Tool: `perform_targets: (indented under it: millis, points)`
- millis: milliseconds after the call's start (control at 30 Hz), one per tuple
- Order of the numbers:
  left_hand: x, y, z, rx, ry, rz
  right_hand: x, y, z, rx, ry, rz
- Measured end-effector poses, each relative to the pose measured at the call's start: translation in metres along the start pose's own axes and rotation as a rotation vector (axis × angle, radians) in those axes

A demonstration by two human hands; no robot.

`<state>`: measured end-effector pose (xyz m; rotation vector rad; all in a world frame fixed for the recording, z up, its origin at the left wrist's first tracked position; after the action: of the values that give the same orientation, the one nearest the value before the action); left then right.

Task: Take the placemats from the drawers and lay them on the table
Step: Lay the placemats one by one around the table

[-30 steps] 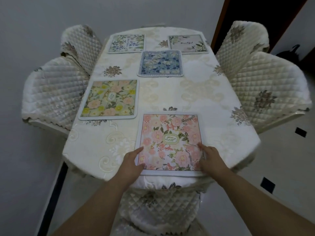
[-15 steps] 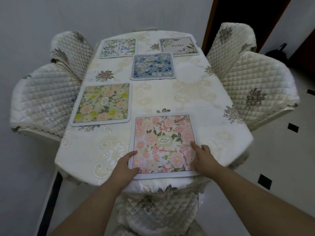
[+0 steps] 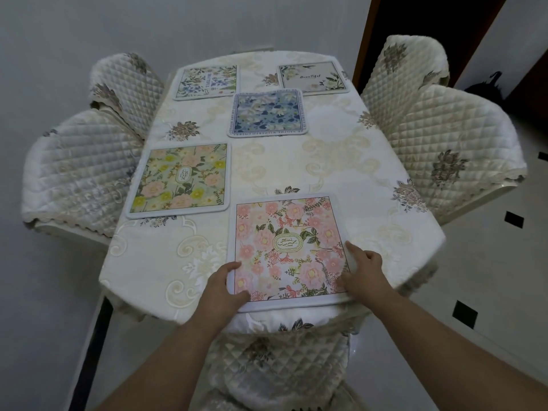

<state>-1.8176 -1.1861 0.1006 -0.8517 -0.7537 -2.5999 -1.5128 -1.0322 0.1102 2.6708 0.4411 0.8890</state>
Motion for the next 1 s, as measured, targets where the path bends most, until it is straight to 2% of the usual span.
perform_targets:
  millis: [167, 267, 300, 367, 433, 533, 667, 1000]
  points:
    - [0.003, 0.003, 0.003, 0.058, -0.057, 0.124, 0.001, 0.014, 0.003, 0.049, 0.049, 0.074]
    - [0.006, 0.011, 0.004, 0.104, -0.259, 0.240, 0.004, 0.019, -0.002, 0.087, 0.256, 0.164]
    - [0.006, 0.015, 0.008, 0.082, -0.375, 0.294, 0.002, 0.022, -0.009, 0.139, 0.329, 0.191]
    - [-0.001, 0.019, 0.025, -0.074, -0.522, 0.342, -0.017, 0.030, -0.028, 0.320, 0.411, 0.172]
    - [-0.024, 0.018, 0.046, -0.276, -0.596, 0.265, -0.052, 0.039, -0.039, 0.454, 0.449, 0.005]
    - [-0.065, 0.012, 0.062, -0.390, -0.696, 0.097, -0.095, 0.045, -0.032, 0.411, 0.479, -0.188]
    - [-0.087, 0.010, 0.054, -0.384, -0.837, 0.067, -0.107, 0.045, -0.020, 0.383, 0.592, -0.180]
    - [-0.064, 0.012, 0.030, -0.305, -0.874, 0.120, -0.081, 0.044, -0.001, 0.330, 0.668, -0.087]
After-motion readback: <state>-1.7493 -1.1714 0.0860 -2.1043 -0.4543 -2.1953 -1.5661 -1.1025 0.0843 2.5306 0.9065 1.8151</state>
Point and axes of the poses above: each hand's wrist, its own y-axis away from the middle knuckle, its own x-axis out of the back of the hand, z = x × y, the point moved 6 cm from there along -y, towards the middle knuckle, and after that the axes turned 9 degrees about -y, right-handed, at the moved point
